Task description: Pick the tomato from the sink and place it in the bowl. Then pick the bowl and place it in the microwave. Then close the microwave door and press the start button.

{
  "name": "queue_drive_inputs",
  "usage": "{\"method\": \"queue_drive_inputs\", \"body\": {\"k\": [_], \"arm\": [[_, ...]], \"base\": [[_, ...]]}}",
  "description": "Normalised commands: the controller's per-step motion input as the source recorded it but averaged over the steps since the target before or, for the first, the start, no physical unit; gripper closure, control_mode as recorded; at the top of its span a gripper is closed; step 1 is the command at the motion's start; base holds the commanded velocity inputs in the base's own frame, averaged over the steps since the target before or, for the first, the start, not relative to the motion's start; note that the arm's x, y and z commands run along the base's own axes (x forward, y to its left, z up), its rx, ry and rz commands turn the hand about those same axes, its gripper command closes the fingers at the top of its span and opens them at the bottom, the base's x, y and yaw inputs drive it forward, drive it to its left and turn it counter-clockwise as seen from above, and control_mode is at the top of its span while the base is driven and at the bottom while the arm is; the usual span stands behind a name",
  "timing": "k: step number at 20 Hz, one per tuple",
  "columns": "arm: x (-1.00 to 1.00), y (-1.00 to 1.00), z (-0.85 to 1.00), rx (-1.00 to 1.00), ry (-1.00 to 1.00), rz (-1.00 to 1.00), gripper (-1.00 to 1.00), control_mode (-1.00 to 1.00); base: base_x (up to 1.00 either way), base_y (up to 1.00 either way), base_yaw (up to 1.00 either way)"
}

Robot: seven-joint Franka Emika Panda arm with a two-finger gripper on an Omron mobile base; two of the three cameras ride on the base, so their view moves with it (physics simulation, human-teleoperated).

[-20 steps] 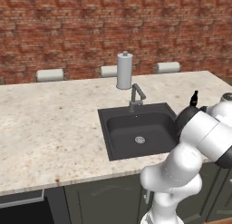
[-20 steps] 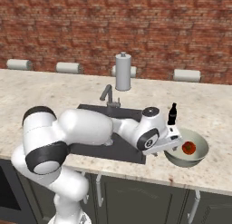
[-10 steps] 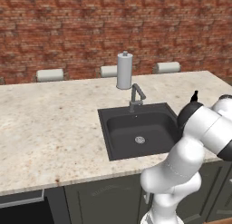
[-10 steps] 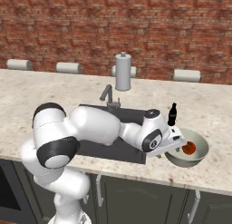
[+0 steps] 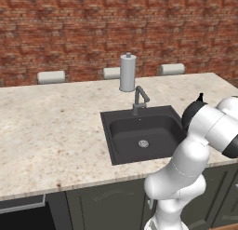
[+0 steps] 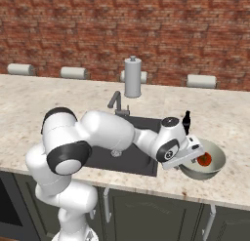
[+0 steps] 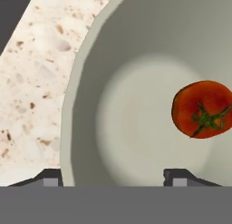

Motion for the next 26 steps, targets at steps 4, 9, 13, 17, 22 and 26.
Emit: {"method": "queue_drive_inputs", "body": {"k": [4,9,13,17,22,26], "arm": [[0.0,0.07,0.0,-0.02,0.0,0.11,1.0,-1.0],[-0.13,0.16,0.04,-0.01,0.0,0.09,1.0,-1.0],[-0.32,0.09,0.3,0.0,0.0,0.08,1.0,-1.0],[-0.36,0.21,0.8,-0.02,0.0,0.11,1.0,-1.0],[-0.25,0.57,1.0,-0.11,0.0,0.1,1.0,-1.0],[-0.16,0.7,1.0,-0.07,0.0,0.13,1.0,-1.0]], "base": [[0.0,0.0,0.0],[0.0,0.0,0.0],[0.0,0.0,0.0],[0.0,0.0,0.0],[0.0,0.0,0.0],[0.0,0.0,0.0]]}}
